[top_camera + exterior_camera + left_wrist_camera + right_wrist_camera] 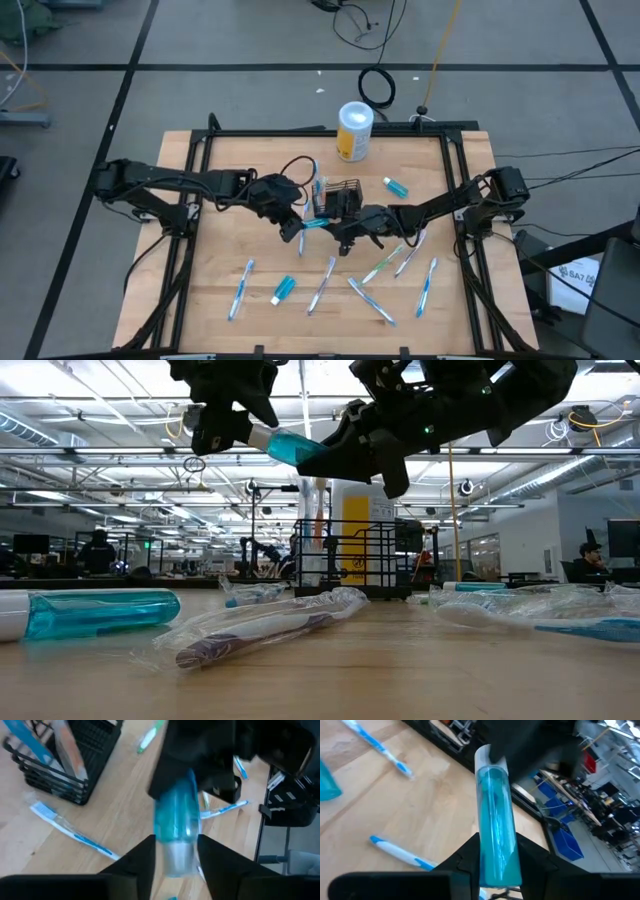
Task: Pick & Place toothbrushing station
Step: Put the blue mouthwash into the black wire organizer
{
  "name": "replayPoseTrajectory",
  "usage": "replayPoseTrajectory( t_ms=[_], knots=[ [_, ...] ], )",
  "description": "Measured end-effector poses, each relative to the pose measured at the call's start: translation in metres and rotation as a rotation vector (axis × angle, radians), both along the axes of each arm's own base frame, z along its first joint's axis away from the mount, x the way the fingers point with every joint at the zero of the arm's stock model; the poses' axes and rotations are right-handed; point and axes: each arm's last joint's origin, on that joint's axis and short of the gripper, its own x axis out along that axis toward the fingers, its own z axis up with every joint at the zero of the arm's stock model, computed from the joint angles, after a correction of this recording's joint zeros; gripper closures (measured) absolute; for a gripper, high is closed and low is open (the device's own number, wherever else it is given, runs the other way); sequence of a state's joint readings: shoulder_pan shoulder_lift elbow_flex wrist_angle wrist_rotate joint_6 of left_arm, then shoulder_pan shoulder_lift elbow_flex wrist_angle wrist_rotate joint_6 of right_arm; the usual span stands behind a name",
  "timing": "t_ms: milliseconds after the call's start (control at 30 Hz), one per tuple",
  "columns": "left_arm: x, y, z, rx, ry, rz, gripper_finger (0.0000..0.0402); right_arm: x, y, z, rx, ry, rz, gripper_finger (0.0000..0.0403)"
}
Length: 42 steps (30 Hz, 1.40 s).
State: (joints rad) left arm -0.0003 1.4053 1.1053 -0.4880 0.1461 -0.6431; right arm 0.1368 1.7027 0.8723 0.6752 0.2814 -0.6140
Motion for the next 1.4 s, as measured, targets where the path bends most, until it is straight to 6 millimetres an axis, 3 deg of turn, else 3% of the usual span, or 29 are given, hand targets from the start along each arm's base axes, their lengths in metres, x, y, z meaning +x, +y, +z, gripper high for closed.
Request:
replayPoseTrajectory(
  t_ms=[267, 433, 600, 733, 833, 967, 1133, 1267, 1400],
  knots=[
    [0.006, 0.000, 0.006, 0.094, -0.105, -0.093, 0.0191, 0.000, 0.000, 0.000, -0.001, 0.002, -0.002, 0.0317],
    [-0.001, 0.001, 0.017, 0.250, -0.172, -0.194, 0.0196, -0.003, 0.003, 0.003, -0.005, 0.020, 0.009, 0.0317],
    [-0.015, 0.006, 0.036, 0.518, -0.224, -0.199, 0.0212, -0.014, 0.002, 0.022, 0.027, 0.011, 0.001, 0.0317],
    [-0.028, 0.009, 0.048, 0.745, -0.223, -0.216, 0.0220, -0.030, -0.001, 0.044, 0.092, -0.040, -0.015, 0.0316],
    [-0.034, 0.009, 0.049, 0.827, -0.239, -0.272, 0.0222, -0.046, -0.008, 0.041, 0.138, -0.080, -0.031, 0.0316],
    [-0.036, 0.007, 0.030, 0.834, -0.333, -0.316, 0.0222, -0.066, -0.018, 0.027, 0.217, -0.248, 0.041, 0.0316],
    [-0.032, 0.003, -0.010, 0.905, -0.651, -0.342, 0.0222, -0.082, -0.033, 0.014, 0.413, -0.430, 0.227, 0.0316],
    [-0.029, 0.003, -0.039, 0.873, -0.819, -0.236, 0.0222, -0.075, -0.038, 0.012, 0.523, -0.463, 0.249, 0.0316],
    [-0.022, 0.002, -0.044, 0.780, -0.940, -0.147, 0.0222, -0.062, -0.038, 0.011, 0.554, -0.458, 0.250, 0.0316]
  ],
)
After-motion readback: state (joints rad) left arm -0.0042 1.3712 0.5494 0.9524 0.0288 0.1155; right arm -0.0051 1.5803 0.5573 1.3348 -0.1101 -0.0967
